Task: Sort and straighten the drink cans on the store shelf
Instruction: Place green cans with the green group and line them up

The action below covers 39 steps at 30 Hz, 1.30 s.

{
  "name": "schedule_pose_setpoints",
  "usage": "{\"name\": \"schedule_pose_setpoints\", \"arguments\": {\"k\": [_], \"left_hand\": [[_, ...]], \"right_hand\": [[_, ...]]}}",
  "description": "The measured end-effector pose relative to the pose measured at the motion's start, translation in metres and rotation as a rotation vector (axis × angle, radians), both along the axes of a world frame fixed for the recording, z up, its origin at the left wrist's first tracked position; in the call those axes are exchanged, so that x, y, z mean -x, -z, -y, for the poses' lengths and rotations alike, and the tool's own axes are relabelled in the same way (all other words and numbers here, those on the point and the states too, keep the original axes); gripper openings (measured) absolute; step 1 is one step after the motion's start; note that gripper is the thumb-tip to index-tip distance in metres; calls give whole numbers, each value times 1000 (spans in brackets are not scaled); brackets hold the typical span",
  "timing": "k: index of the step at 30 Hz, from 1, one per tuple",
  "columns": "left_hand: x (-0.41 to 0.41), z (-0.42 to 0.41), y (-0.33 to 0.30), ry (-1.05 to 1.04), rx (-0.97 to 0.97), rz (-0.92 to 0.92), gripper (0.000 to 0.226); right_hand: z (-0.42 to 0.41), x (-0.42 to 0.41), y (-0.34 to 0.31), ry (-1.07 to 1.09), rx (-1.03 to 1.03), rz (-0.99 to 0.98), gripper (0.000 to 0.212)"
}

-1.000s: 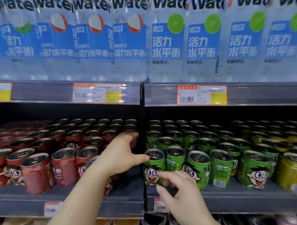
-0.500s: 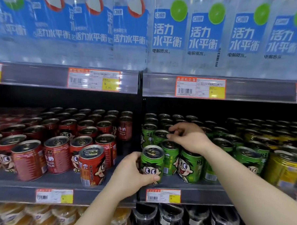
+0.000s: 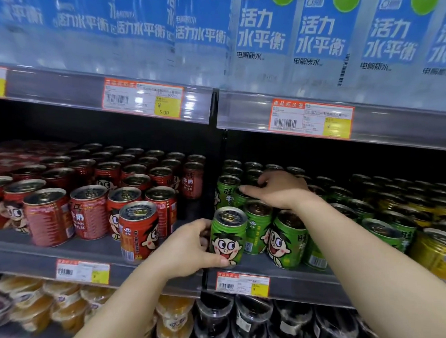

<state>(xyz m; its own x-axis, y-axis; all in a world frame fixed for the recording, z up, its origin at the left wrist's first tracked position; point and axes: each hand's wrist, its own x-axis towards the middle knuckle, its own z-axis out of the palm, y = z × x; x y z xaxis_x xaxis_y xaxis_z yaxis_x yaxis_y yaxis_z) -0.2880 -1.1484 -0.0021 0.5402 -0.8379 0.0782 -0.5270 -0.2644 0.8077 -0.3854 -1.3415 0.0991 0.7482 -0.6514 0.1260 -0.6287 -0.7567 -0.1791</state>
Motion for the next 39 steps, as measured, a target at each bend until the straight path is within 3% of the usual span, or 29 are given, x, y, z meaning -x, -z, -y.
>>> {"name": "schedule_pose_setpoints", "arguments": {"k": [3, 8, 12, 18, 39], "left_hand": [[1, 0, 2, -3, 16, -4, 77], [2, 0, 4, -12, 37, -2, 74], [2, 1, 4, -15, 43, 11, 73], [5, -1, 3, -20, 68, 23, 71], [14, -4, -3, -108, 58, 114, 56]], "right_hand": [[-9, -19, 0, 39, 19, -140, 93], [-12, -29, 7, 21, 87, -70, 56], [-6, -28, 17, -118, -203, 97, 62], [1, -27, 23, -311, -513, 141, 55], [-3, -35, 16, -265, -432, 104, 73]]}}
